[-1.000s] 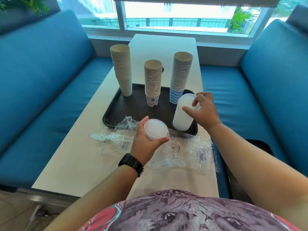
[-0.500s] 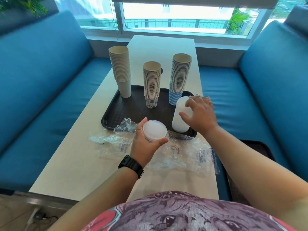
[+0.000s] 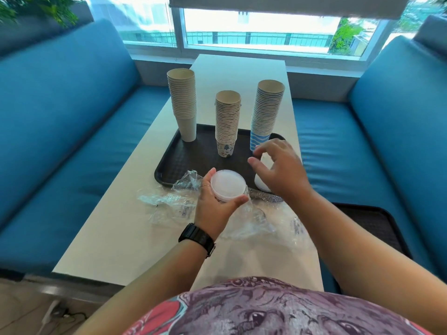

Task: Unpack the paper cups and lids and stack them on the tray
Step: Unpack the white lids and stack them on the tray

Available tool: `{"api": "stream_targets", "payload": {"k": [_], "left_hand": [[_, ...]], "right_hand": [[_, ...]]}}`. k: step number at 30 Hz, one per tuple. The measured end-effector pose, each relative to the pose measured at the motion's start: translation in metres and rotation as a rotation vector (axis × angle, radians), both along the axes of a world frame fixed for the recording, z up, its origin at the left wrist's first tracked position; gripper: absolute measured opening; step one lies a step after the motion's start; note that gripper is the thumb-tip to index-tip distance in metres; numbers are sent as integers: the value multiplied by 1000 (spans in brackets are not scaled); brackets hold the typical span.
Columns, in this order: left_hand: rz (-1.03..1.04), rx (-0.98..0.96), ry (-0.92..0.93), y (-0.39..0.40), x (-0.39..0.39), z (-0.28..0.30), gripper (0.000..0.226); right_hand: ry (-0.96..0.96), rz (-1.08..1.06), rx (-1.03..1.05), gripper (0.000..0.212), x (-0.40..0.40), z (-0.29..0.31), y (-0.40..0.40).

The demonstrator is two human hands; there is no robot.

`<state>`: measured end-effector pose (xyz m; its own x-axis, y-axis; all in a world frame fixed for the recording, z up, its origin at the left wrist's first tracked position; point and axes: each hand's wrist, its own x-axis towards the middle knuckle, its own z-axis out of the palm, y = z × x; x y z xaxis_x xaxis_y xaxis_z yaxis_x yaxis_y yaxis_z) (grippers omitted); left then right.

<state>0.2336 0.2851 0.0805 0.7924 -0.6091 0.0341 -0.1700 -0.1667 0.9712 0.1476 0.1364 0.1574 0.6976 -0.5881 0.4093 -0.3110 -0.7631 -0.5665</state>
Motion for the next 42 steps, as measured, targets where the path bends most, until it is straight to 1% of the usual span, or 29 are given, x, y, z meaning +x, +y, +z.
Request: {"api": "stream_targets", "payload": {"k": [2,6,10,12,14,16,21,24,27,30,35,42], "left_hand": [[-5,-17,14,2,-1,3,109],[-4,-53,19,7,0,3,101],[9,-69,19,14,-3,7,108],[10,-71,21,19,-3,8,105],[10,-80,26,23,-3,8,99],[14,-94,29,27,-2,7,98],[-7,-80,-28,34,-2,2,104],[-23,-67,-67,38,-4,-1,107],[-30,-81,-62,42,-7,0,107],[-34,-91,-23,44,-9,1,104],[-43,-86,-11,46,-8,1,99],[-68,-27,-20,47,-10,-4,96]], "right_hand": [[66,64,76,21,2,6,18],[245,200,131,48,5,8,39],[310,241,182,66,8,11,47],[328,248,190,72,9,14,52],[352,263,177,77,9,18,57],[377,282,134,80,10,22,63],[481,270,22,87,9,30,78],[544,255,-102,85,10,33,84],[585,258,-154,80,10,32,85],[585,268,-116,75,10,30,85],[574,310,-42,68,9,29,84],[716,389,17,63,13,40,75]]}}
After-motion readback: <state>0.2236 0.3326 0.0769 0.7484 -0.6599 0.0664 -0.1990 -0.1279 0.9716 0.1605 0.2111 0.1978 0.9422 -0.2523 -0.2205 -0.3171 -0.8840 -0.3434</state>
